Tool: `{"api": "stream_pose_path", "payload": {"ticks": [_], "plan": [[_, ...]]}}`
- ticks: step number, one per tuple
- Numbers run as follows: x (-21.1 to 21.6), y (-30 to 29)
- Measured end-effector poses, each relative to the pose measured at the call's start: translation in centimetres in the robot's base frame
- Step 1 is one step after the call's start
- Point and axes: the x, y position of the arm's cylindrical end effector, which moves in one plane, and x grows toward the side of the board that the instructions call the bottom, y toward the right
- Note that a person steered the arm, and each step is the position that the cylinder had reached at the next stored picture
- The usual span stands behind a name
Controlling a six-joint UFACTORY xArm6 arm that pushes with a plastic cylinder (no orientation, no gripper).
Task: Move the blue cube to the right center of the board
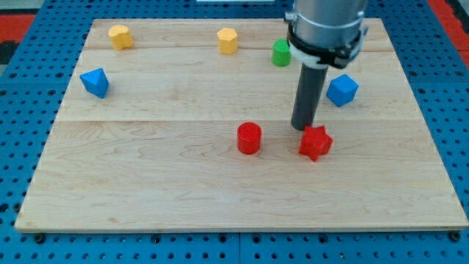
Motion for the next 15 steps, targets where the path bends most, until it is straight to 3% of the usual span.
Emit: {"api": "stream_pose_path", "payload": {"ticks": [2, 3, 5, 10, 11, 12, 13, 14, 15], "plan": [[5.7, 7.8], [6.2, 9.8], [2.9, 9.8], [2.0, 7.8], [-3.1, 6.8], [-6.7, 2.4], [-7.2, 9.6], [-7.7, 7.9], [-5.9, 12.7]]}}
